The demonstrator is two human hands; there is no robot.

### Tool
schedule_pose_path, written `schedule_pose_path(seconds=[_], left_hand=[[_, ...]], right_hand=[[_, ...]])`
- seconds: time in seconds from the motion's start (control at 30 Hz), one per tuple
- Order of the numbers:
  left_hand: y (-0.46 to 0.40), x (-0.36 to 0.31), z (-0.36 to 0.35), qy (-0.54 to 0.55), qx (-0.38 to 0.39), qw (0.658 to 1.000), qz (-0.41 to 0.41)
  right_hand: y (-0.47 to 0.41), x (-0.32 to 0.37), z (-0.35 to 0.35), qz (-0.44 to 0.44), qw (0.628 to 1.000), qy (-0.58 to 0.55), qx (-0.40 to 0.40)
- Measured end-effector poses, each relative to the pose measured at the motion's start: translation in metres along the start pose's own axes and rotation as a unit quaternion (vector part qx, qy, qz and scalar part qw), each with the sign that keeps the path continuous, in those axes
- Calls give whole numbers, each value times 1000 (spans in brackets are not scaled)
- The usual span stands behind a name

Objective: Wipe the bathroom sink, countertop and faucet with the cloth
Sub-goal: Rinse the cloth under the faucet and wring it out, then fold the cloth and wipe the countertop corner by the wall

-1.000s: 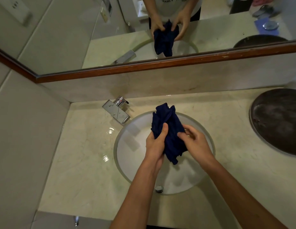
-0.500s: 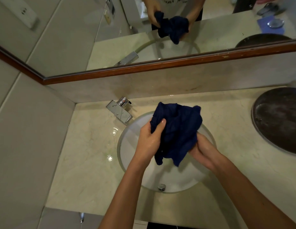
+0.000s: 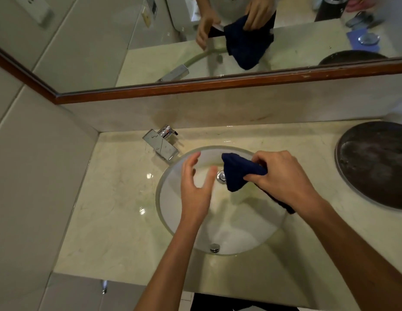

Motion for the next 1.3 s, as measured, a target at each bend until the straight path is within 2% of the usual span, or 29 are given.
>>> schedule_pose_path(seconds=[0.07,0.13,0.2,0.27,0.37,0.43,0.57,0.63,0.7,0.83,0.97,1.1,1.3], left_hand=[[-1,-35,-22,-104,142,977,-122],[-7,-49,-34,-173,221,944,-172],[-17,-51,-26,-150,241,951,-124],[-23,-45,-8,-60,245,967,-41],[-22,-39,21,13,235,972,15],[-18,-29,36,30,233,971,40],[-18,2,80,76,173,978,90],[-19,17,103,85,150,980,100],[-20,32,124,98,146,978,111],[-30,64,183,94,96,984,112],[-47,103,252,63,28,991,118],[-71,136,312,29,-21,990,138],[-168,139,369,-56,-62,992,91]], right_hand=[[-5,10,2,28,998,-8,51],[-7,26,0,71,992,-16,105],[-6,38,1,91,984,-35,146],[-8,34,1,74,978,-49,191],[-11,24,-16,57,959,-62,269],[-13,27,-34,58,950,-113,284],[-17,48,-62,37,935,-280,215],[-20,63,-80,-12,902,-398,165],[-24,77,-105,-57,881,-454,121],[-29,111,-150,-75,902,-419,68],[-35,160,-200,-61,917,-384,94],[-52,207,-241,-91,913,-387,93],[-136,279,-274,-120,893,-424,90]])
Point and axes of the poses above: each hand's wrist, its own y-axis away from the middle knuckle, its own z-axis out of the back of the hand, x = y × z, the point moved 9 cm from there along -y, towards the middle knuckle
